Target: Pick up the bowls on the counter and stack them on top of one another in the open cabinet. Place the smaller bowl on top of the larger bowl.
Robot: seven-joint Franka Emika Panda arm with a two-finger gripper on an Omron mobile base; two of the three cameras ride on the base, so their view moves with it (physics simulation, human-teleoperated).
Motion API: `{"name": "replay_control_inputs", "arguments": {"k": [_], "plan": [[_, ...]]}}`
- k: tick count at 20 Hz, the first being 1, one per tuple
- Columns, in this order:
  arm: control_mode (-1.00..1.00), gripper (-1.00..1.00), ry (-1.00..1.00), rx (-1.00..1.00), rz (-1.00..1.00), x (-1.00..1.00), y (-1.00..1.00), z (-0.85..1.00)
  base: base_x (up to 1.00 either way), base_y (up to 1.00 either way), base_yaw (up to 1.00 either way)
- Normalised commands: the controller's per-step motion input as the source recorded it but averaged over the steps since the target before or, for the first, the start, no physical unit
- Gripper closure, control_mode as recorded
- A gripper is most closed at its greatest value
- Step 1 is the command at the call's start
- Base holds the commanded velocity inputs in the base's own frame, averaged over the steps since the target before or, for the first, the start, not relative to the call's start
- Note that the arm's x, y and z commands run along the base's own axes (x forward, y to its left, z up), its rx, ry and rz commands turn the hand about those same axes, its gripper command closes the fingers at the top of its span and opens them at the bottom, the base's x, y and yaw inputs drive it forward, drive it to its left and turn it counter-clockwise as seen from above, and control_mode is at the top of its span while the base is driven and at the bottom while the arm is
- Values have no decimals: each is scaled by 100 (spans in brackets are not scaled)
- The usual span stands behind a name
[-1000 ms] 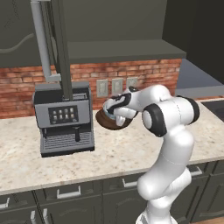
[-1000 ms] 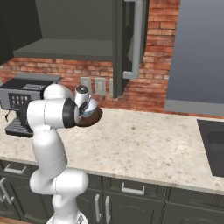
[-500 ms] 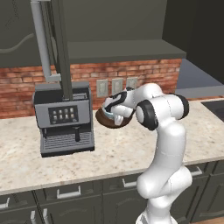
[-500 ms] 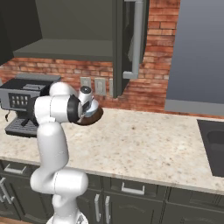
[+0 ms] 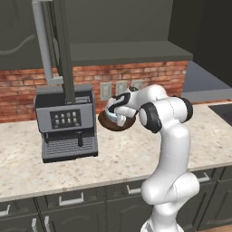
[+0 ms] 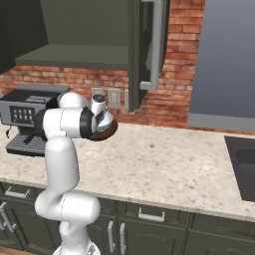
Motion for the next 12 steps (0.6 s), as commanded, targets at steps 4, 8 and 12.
{"name": "replay_control_inputs", "arguments": {"k": [4, 8, 12], "plan": [[-100, -100, 0, 3, 0, 2, -6, 38, 0, 0, 0], [-100, -100, 2, 0, 1, -20, -33, 23, 0, 0, 0], [-100, -100, 2, 0, 4, -30, -42, 15, 0, 0, 0]]}}
